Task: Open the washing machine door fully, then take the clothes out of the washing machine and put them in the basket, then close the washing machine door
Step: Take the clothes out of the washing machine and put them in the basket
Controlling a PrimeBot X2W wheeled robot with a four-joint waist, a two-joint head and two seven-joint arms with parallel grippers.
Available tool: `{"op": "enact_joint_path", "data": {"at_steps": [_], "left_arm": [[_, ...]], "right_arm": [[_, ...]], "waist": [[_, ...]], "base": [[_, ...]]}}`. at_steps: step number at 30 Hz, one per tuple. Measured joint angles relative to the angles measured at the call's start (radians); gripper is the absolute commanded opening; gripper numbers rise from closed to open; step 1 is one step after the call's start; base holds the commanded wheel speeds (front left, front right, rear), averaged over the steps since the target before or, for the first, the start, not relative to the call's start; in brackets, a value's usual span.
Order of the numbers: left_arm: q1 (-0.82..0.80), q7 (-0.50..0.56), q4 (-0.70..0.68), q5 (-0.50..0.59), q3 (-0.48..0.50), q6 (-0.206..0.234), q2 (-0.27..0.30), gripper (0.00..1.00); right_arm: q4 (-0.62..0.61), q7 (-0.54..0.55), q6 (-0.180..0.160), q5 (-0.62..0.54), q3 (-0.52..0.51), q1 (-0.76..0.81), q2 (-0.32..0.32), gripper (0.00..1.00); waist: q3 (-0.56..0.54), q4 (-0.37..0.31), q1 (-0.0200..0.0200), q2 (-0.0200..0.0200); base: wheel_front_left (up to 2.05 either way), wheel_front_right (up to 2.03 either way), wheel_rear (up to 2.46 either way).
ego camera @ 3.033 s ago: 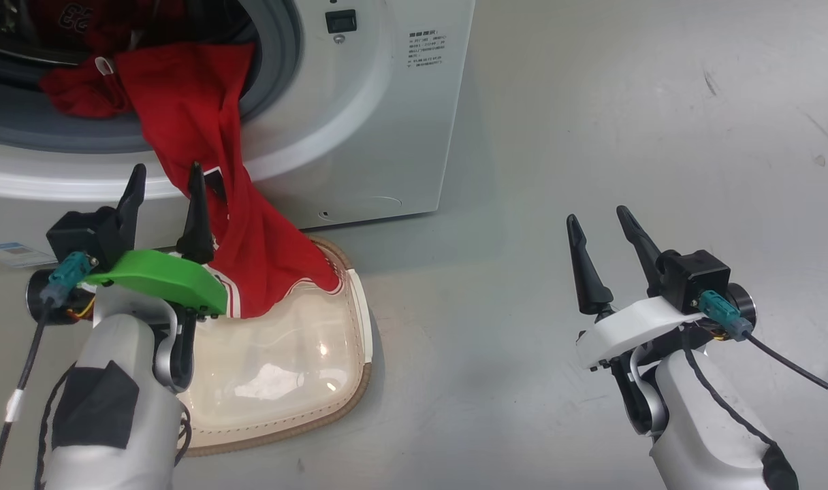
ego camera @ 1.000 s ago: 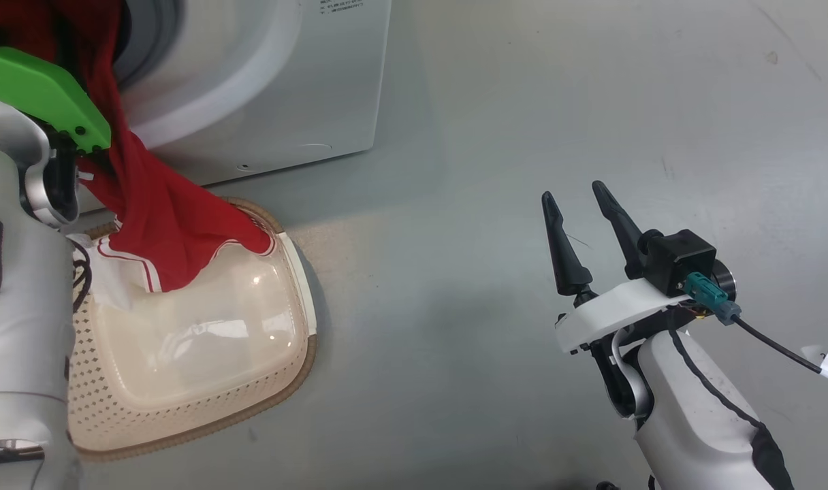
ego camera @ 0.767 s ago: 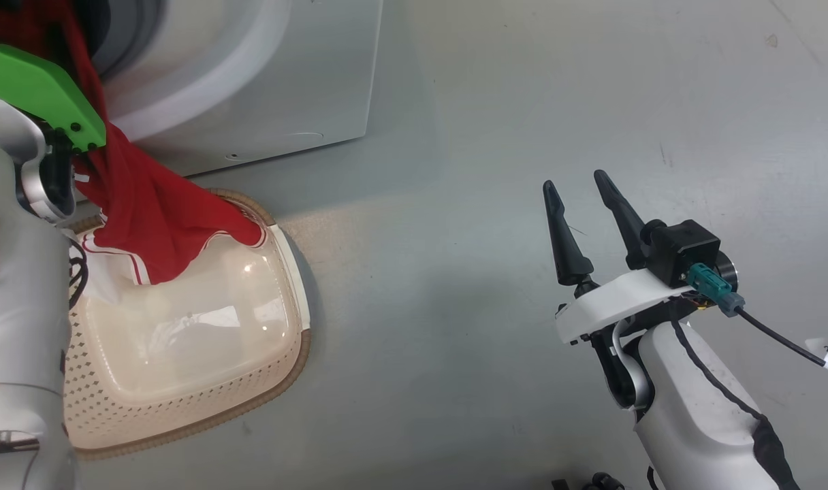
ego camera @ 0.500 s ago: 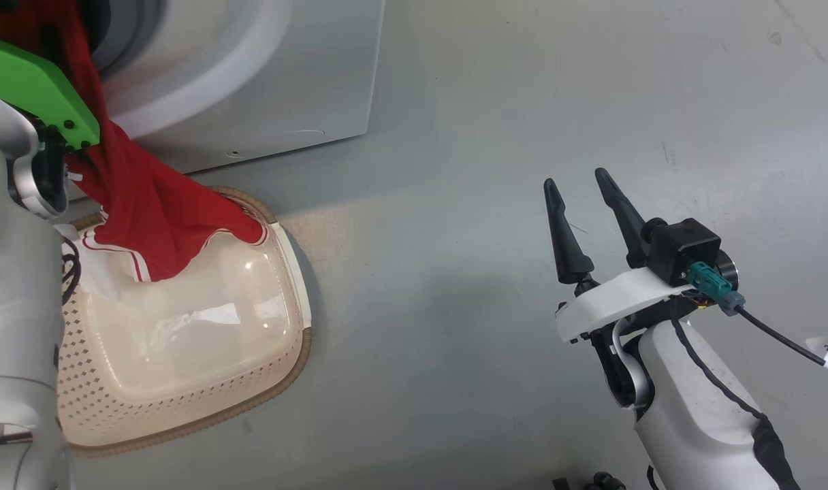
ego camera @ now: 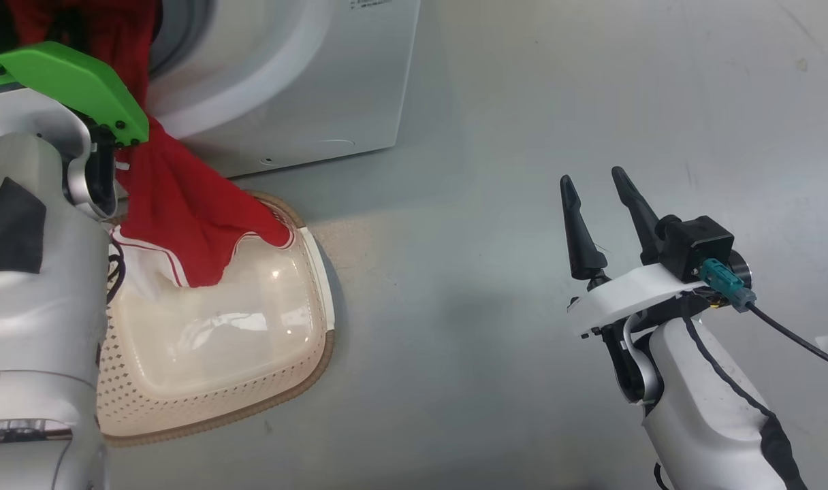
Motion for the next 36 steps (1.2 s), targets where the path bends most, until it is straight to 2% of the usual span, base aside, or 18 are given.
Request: {"op": "enact_joint_path", "data": {"at_steps": [9,17,36], "left_arm": [[0.057,-0.121,-0.001,-0.009,-0.010,-0.061,-0.044,0.00],[0.175,-0.176,0.020,-0.008,-0.041,-0.110,-0.049,0.00],[0.414,-0.204,0.088,-0.027,-0.090,-0.141,-0.067,0.00]], "right_arm": [[0.024,0.000,0.002,-0.016,-0.020,0.008,-0.001,1.00],[0.042,0.000,0.012,-0.017,-0.018,0.029,-0.001,1.00],[0.050,0.000,0.022,-0.017,-0.017,0.051,-0.001,1.00]], "waist": [[-0.055,0.047,0.0000,0.0001],[-0.110,0.087,0.0000,0.0000],[-0.148,0.111,0.0000,0.0000]], "base": [[0.00,0.00,0.00],[0.00,0.00,0.00],[0.00,0.00,0.00]]}}
